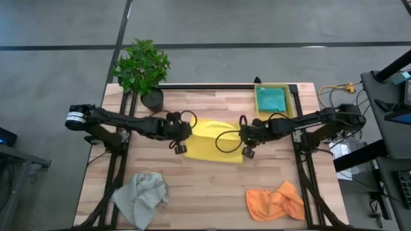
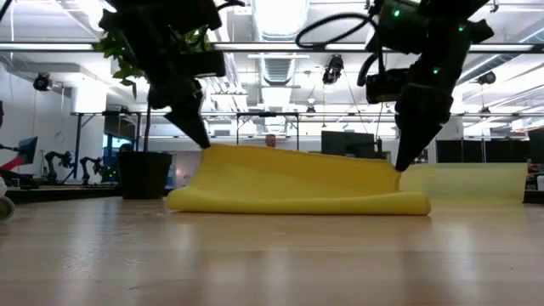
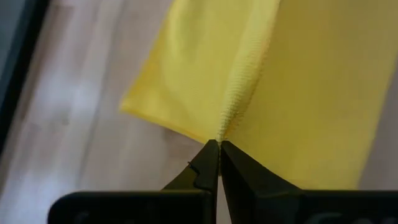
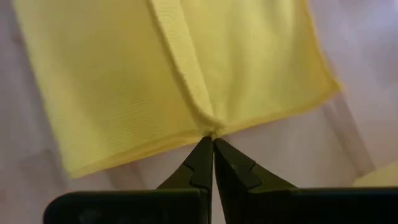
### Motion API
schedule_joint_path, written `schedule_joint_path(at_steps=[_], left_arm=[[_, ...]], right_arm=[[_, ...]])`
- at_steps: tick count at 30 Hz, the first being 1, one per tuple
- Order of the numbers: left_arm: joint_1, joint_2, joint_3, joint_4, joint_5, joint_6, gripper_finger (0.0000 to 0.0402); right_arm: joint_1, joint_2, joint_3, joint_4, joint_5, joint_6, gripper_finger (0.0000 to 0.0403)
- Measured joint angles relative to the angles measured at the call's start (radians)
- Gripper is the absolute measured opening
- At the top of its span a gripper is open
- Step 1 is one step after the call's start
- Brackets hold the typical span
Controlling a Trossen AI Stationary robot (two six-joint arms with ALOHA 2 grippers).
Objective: Fold microfiber towels
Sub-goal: Fold the yellow microfiber towel
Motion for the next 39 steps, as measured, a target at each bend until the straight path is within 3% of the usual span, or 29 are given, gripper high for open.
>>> schedule_joint_path(at_steps=[7, 15, 28, 32, 39], left_arm=[[0.104, 0.004, 0.000, 0.103, 0.006, 0.085, 0.0000], [0.200, 0.005, 0.000, 0.115, 0.051, 0.090, 0.0000], [0.211, 0.132, -0.003, 0.228, 0.048, 0.088, 0.0000], [0.212, 0.150, -0.003, 0.228, -0.020, 0.083, 0.0001], [0.233, 0.145, -0.003, 0.245, -0.042, 0.082, 0.0064]], right_arm=[[-0.097, 0.000, -0.001, -0.001, 0.008, -0.006, 0.0008], [-0.183, 0.001, -0.001, 0.003, 0.008, -0.049, 0.0008], [-0.211, 0.001, -0.001, -0.004, -0.008, -0.059, 0.0009], [-0.212, 0.001, -0.001, -0.004, -0.008, -0.046, 0.0010], [-0.233, 0.001, -0.001, -0.009, -0.008, -0.005, 0.0040]])
